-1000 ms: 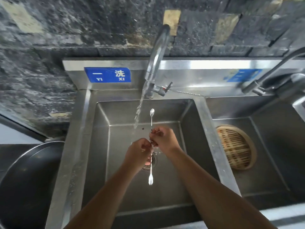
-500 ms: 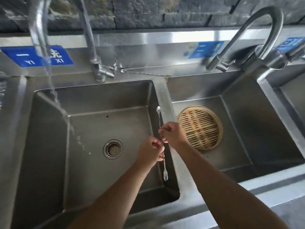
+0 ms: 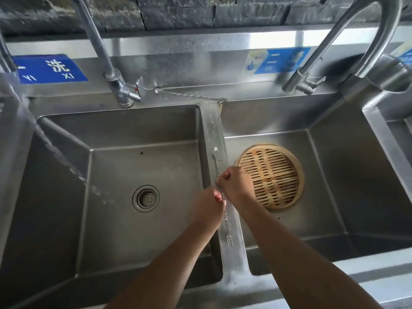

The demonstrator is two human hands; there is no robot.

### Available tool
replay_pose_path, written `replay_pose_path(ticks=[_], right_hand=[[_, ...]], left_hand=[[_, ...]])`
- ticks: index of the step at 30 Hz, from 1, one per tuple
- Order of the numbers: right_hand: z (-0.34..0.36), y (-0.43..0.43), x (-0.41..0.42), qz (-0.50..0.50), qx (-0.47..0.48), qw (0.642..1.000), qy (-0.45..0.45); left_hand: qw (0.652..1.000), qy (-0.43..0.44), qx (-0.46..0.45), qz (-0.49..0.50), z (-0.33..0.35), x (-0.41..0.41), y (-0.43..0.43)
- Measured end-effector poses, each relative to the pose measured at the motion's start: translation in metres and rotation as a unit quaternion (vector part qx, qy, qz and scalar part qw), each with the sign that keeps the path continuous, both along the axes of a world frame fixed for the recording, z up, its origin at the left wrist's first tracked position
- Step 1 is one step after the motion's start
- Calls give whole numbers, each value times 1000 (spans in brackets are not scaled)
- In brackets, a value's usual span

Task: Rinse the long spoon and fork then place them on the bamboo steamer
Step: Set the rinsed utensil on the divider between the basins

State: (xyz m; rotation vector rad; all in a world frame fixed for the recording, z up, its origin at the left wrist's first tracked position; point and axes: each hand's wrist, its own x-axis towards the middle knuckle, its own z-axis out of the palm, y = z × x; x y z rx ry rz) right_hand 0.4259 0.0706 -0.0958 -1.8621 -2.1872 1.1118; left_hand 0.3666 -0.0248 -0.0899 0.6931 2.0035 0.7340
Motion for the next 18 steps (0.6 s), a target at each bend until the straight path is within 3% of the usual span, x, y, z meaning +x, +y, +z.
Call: replay_pose_path(ticks=[18], right_hand=[[-5,1,1,44,43,997,-35]], left_hand=[[996,76,26,-47,6,6,-2]])
